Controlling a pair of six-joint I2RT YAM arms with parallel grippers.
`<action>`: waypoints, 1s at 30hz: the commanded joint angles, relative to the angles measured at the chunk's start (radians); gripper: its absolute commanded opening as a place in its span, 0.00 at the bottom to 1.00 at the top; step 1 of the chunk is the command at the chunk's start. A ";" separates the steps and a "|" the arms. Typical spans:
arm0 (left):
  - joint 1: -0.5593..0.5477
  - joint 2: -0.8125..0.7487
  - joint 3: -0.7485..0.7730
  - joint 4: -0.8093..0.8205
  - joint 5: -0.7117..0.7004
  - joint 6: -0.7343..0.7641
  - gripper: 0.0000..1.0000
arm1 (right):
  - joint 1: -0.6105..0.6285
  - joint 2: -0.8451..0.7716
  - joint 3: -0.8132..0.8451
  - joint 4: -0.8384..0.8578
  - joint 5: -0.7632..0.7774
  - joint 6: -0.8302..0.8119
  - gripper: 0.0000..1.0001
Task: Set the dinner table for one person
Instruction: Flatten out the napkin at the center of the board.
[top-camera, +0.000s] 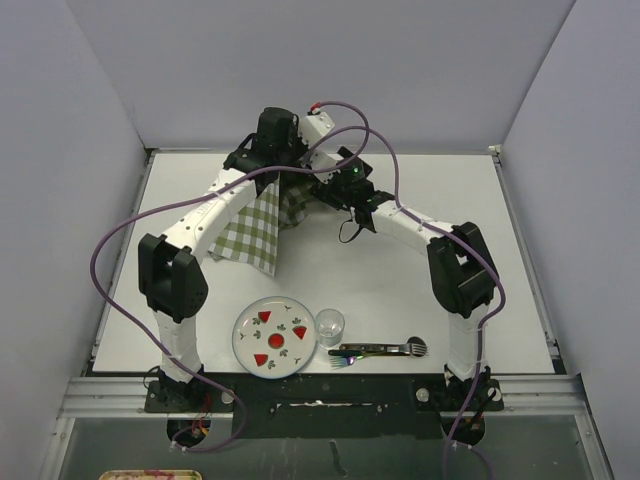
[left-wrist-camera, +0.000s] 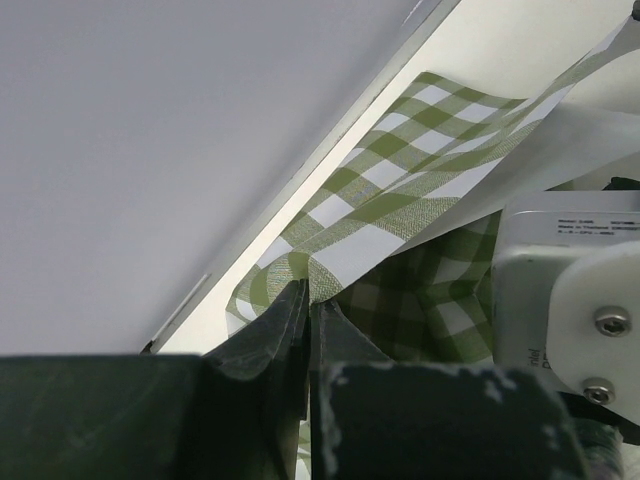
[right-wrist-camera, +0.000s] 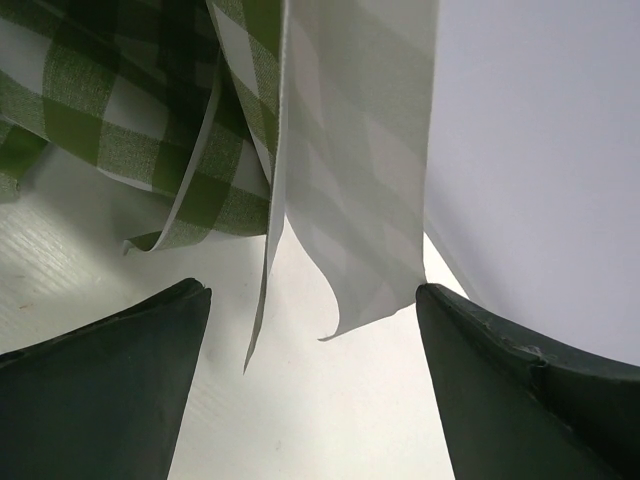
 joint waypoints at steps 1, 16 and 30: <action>-0.011 0.003 0.048 -0.013 -0.001 0.020 0.00 | 0.002 -0.036 0.044 0.094 0.010 -0.015 0.87; -0.006 -0.033 -0.018 0.021 0.017 0.051 0.00 | 0.003 -0.045 0.033 0.081 -0.034 -0.140 0.90; -0.002 -0.027 0.014 0.019 0.024 0.041 0.00 | -0.017 0.055 0.104 0.012 -0.113 -0.033 0.89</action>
